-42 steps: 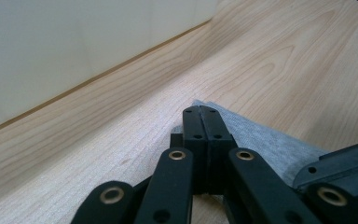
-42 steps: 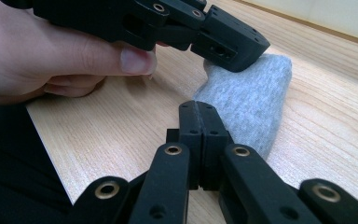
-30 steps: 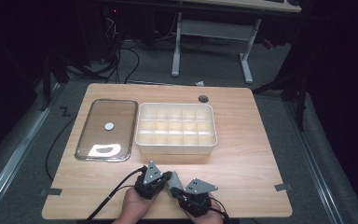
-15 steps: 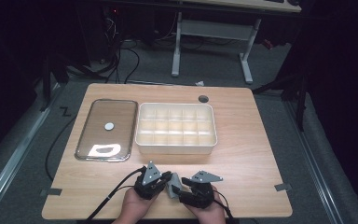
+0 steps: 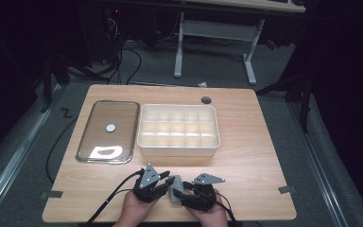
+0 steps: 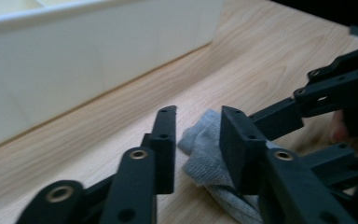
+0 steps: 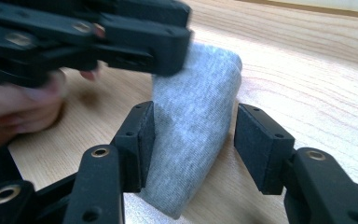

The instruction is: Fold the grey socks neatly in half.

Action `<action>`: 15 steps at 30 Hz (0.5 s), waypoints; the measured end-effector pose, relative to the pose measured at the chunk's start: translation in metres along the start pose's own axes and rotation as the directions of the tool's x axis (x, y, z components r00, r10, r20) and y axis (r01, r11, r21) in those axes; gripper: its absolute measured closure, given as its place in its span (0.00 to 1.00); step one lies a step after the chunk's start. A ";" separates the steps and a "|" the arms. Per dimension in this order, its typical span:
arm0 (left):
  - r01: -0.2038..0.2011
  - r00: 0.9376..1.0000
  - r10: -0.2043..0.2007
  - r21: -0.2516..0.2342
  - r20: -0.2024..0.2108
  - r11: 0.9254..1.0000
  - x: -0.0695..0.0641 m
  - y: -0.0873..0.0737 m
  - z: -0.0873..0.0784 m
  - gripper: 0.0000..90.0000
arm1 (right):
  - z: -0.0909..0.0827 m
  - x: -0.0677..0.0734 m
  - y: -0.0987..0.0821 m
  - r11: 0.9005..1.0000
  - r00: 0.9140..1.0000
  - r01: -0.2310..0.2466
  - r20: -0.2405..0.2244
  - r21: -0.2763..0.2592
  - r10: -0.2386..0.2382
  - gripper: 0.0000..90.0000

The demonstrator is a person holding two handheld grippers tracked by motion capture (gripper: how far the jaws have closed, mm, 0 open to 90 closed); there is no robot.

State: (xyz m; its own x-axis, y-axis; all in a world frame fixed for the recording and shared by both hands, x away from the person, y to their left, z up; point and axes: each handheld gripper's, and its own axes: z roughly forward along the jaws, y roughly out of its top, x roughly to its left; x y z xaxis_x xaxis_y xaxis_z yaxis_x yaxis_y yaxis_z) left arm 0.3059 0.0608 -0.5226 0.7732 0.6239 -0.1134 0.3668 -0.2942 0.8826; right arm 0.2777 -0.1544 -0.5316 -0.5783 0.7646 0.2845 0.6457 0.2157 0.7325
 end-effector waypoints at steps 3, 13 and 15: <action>-0.030 0.999 0.029 -0.023 -0.025 0.999 0.006 0.004 -0.019 0.67 | 0.000 0.000 0.000 1.000 1.000 -0.001 -0.004 -0.002 0.001 0.54; 0.053 0.986 -0.055 -0.018 -0.160 0.998 0.054 -0.028 -0.086 0.55 | 0.000 -0.001 0.000 1.000 1.000 0.004 -0.008 0.002 -0.004 0.54; 0.052 0.981 -0.051 0.001 -0.187 0.999 0.058 -0.035 -0.092 0.55 | 0.001 0.000 0.000 1.000 1.000 0.003 -0.010 0.005 -0.003 0.54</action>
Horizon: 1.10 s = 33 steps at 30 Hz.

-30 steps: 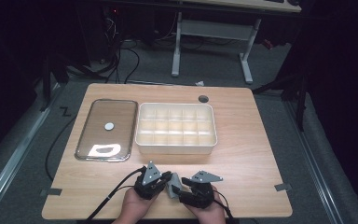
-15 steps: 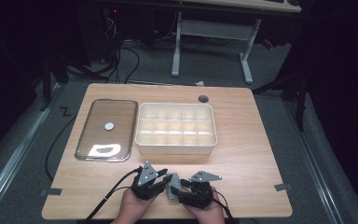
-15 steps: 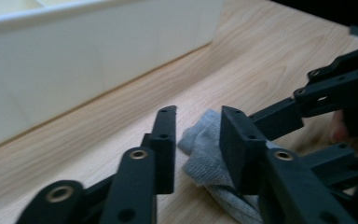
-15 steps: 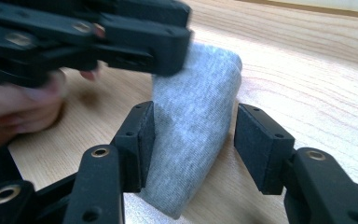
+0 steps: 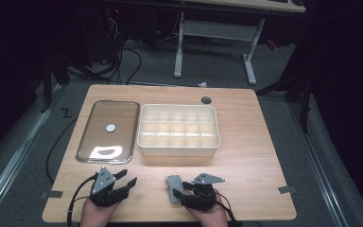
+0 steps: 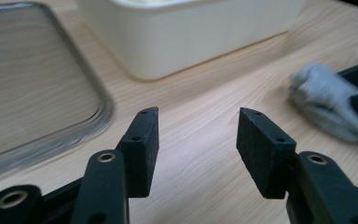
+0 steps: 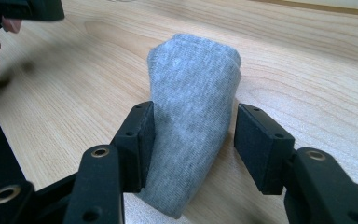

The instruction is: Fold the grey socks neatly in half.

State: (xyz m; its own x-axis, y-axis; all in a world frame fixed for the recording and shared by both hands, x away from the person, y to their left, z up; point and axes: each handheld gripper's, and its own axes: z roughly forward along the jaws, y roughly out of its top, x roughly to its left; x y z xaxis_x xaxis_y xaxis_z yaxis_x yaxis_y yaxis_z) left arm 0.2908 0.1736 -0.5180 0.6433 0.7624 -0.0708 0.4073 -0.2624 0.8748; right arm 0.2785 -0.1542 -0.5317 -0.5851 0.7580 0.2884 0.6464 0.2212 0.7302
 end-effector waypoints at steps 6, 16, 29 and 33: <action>0.008 0.999 -0.008 -0.004 -0.034 1.000 0.004 -0.008 0.000 0.55 | 0.000 0.002 0.001 1.000 1.000 -0.005 -0.004 0.013 0.005 0.54; 0.032 0.999 -0.033 -0.023 -0.028 0.999 0.009 -0.010 -0.003 0.55 | 0.001 0.007 0.012 0.996 0.999 0.031 0.025 0.089 -0.033 0.55; 0.046 0.998 -0.047 -0.030 -0.049 0.999 0.016 -0.014 -0.007 0.56 | 0.012 0.024 0.024 0.978 0.992 0.114 0.026 0.175 -0.120 0.59; 0.047 0.998 -0.048 -0.031 -0.047 0.998 0.016 -0.015 -0.009 0.56 | 0.015 0.029 0.028 0.971 0.989 0.140 0.021 0.195 -0.147 0.67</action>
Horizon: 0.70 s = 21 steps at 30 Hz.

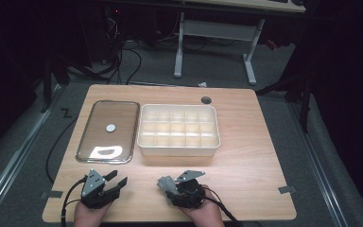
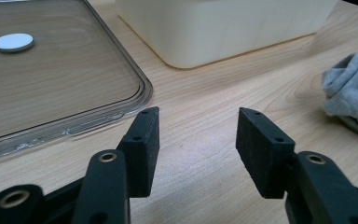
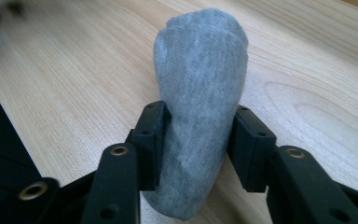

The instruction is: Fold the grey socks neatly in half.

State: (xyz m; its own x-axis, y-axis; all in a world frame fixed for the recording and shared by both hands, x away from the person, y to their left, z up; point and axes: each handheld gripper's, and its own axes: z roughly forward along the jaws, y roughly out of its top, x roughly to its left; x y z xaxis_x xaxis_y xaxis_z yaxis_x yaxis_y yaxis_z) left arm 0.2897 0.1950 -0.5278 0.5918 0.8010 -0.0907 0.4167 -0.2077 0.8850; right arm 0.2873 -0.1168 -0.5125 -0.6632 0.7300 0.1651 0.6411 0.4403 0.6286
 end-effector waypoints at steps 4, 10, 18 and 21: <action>0.003 1.000 -0.003 -0.001 0.003 1.000 0.001 0.000 0.000 0.54 | 0.001 0.003 0.006 0.999 0.999 0.043 0.002 0.031 -0.043 0.69; -0.014 1.000 0.014 -0.001 0.001 1.000 -0.002 0.000 0.000 0.51 | 0.002 0.005 0.013 0.993 0.996 0.084 0.008 0.083 -0.085 0.69; 0.006 1.000 -0.006 -0.011 0.014 1.000 -0.001 0.002 -0.003 0.45 | 0.005 0.005 0.018 0.988 0.995 0.097 -0.007 0.119 -0.097 0.71; 0.009 1.000 -0.009 -0.008 0.017 1.000 -0.001 0.002 -0.003 0.44 | 0.005 0.004 0.019 0.987 0.994 0.106 -0.019 0.119 -0.104 0.73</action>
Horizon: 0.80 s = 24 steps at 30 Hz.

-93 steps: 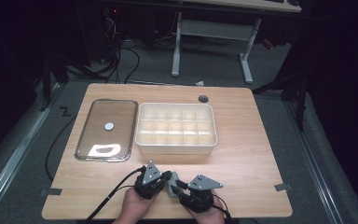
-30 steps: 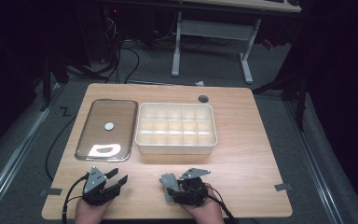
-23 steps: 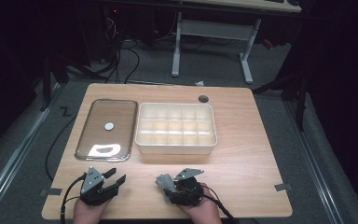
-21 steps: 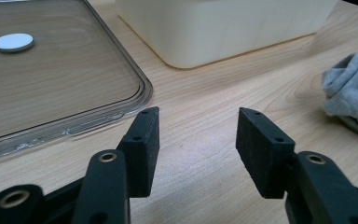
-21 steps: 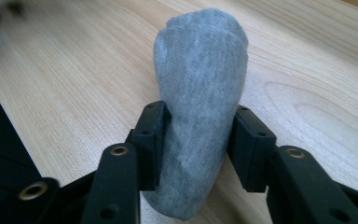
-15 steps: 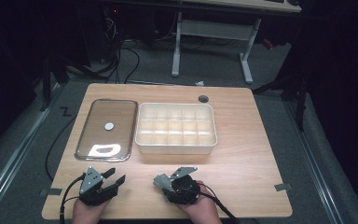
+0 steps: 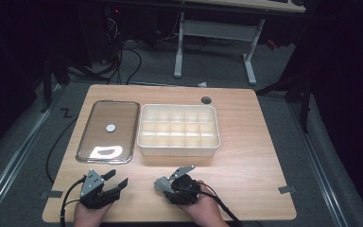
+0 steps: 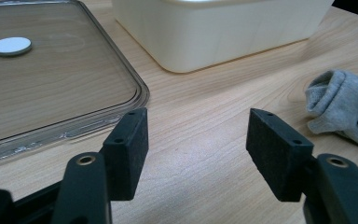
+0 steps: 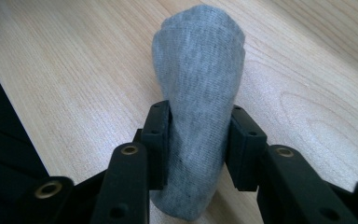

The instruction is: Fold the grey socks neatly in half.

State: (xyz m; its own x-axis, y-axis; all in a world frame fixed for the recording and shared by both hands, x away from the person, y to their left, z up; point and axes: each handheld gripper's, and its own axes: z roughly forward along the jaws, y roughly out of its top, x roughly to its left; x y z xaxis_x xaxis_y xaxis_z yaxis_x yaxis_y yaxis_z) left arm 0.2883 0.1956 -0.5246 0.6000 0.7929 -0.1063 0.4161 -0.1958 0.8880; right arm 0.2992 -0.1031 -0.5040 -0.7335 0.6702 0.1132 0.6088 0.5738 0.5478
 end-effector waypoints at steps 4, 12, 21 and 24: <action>-0.014 1.000 0.014 0.018 0.009 1.000 -0.001 0.000 0.003 0.38 | 0.000 0.000 0.000 1.000 1.000 -0.005 -0.005 0.000 0.005 0.74; -0.029 1.000 0.029 0.016 0.008 0.999 -0.003 -0.001 0.004 0.37 | -0.010 -0.007 0.001 1.000 1.000 -0.020 0.005 0.004 0.020 0.75; -0.046 0.999 0.046 0.007 0.008 0.999 -0.005 0.001 0.004 0.36 | -0.028 -0.028 -0.006 0.999 0.997 -0.039 0.069 0.018 0.038 0.76; -0.060 0.998 0.060 0.007 0.006 0.998 -0.006 0.002 0.006 0.36 | -0.030 -0.034 -0.008 0.998 0.996 -0.053 0.073 0.019 0.051 0.76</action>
State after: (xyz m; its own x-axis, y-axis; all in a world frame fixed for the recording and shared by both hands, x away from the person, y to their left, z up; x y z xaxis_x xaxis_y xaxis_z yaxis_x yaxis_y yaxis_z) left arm 0.2894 0.1873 -0.5246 0.6278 0.7764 -0.0556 0.3840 -0.2468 0.8897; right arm 0.3100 -0.1449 -0.4870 -0.6773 0.7313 0.0801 0.6522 0.5465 0.5254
